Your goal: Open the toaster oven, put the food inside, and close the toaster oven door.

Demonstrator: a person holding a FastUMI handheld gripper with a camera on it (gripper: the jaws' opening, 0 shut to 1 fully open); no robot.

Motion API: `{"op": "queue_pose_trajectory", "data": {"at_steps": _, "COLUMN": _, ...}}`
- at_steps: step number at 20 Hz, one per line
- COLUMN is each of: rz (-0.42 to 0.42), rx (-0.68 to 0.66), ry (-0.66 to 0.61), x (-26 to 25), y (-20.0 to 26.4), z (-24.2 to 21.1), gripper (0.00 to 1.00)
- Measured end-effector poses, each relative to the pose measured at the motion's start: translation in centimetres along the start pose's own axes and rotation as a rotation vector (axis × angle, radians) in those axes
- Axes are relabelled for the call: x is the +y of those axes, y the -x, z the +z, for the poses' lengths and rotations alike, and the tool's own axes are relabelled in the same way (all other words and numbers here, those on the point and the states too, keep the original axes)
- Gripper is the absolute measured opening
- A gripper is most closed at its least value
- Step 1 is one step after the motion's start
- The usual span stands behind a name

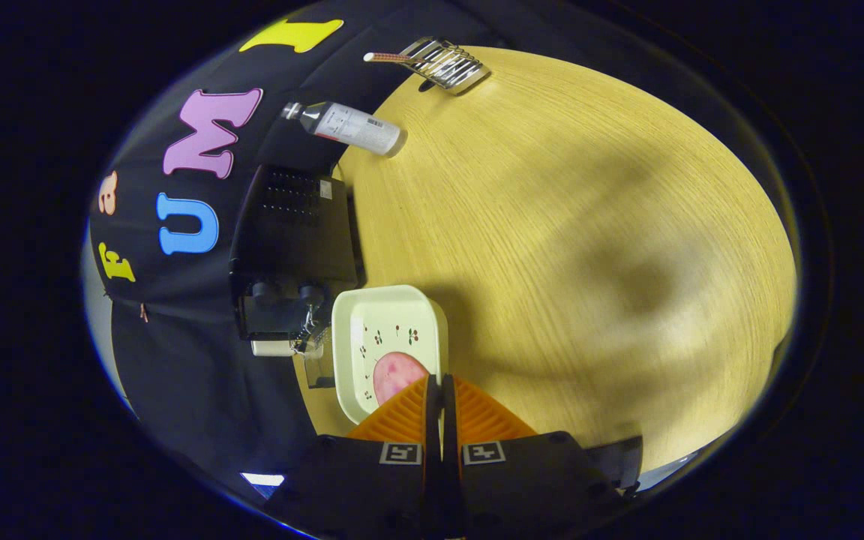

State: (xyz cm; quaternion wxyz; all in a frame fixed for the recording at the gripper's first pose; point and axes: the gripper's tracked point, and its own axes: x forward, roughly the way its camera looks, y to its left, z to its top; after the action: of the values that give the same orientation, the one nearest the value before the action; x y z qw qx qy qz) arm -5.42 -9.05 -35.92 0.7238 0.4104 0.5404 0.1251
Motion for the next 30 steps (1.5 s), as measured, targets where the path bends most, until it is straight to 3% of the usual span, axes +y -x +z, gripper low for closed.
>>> {"op": "queue_pose_trajectory", "data": {"at_steps": 5, "rz": 0.022, "rx": -0.034, "ry": 0.059, "x": 6.3, "y": 0.1, "z": -3.0, "gripper": 0.06}}
{"op": "queue_pose_trajectory", "data": {"at_steps": 12, "rz": 0.044, "rx": -0.044, "ry": 0.063, "x": 14.1, "y": -4.8, "z": -8.3, "gripper": 0.06}}
{"op": "queue_pose_trajectory", "data": {"at_steps": 24, "rz": -0.047, "rx": -0.175, "ry": -0.025, "x": 17.9, "y": -11.0, "z": -9.8, "gripper": 0.06}}
{"op": "queue_pose_trajectory", "data": {"at_steps": 30, "rz": -0.081, "rx": -0.265, "ry": -0.132, "x": 20.0, "y": -13.3, "z": -8.8, "gripper": 0.06}}
